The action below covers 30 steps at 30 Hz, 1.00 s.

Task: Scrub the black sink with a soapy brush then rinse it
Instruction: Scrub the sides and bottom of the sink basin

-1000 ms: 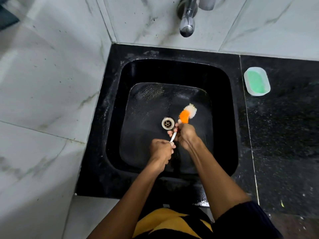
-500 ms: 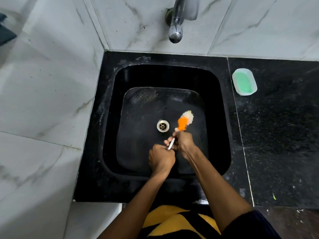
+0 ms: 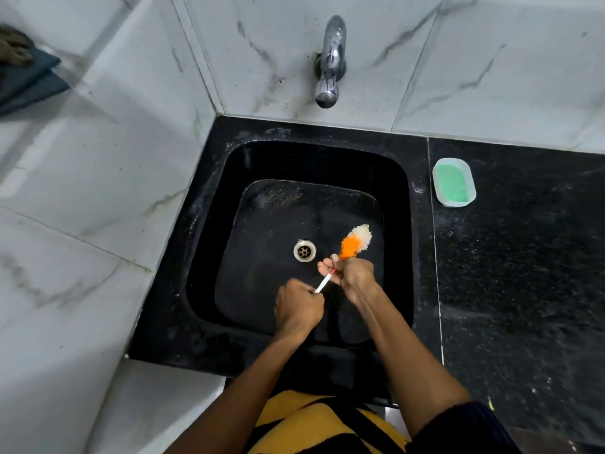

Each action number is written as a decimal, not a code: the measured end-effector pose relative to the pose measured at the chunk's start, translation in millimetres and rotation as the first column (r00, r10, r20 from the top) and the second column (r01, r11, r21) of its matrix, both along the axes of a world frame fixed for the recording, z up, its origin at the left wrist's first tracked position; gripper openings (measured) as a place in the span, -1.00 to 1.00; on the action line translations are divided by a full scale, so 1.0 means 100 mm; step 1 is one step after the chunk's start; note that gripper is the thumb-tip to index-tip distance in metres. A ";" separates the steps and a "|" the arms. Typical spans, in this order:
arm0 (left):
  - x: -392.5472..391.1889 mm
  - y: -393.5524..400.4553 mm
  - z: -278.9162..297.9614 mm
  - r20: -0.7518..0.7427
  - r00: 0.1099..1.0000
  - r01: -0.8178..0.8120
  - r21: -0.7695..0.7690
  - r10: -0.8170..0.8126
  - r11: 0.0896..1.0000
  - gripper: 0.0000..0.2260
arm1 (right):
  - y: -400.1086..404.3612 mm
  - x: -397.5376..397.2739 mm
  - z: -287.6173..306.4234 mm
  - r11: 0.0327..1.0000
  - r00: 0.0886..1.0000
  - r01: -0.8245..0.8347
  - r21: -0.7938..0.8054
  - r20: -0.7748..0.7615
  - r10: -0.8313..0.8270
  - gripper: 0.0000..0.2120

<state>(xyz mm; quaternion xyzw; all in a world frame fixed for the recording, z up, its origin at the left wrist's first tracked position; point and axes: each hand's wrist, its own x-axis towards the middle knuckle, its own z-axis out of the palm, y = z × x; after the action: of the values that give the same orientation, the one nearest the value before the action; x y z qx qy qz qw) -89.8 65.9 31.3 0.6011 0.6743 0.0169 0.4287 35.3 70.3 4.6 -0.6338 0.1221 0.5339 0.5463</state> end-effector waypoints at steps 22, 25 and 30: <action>-0.15 -0.17 0.08 0.250 0.870 -0.403 -0.135 0.425 0.905 -0.82 | 0.09 0.09 0.05 0.791 0.789 -0.609 0.054 0.136 0.599 -0.79; -0.26 -0.06 0.16 0.299 0.835 -0.435 -0.155 0.461 0.887 -0.84 | 0.28 0.31 0.22 0.721 0.708 -0.692 -0.041 0.156 0.689 -0.78; -0.44 0.27 0.21 0.349 0.828 -0.401 -0.181 0.440 0.898 -0.82 | 0.99 0.63 0.63 0.896 0.894 -0.430 0.114 0.190 0.405 -0.82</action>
<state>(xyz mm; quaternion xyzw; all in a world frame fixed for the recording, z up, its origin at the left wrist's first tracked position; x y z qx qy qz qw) -133.6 92.7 52.5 0.4005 0.6936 0.1935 0.5666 98.1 169.0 67.2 -0.6424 -0.1030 0.5938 0.4735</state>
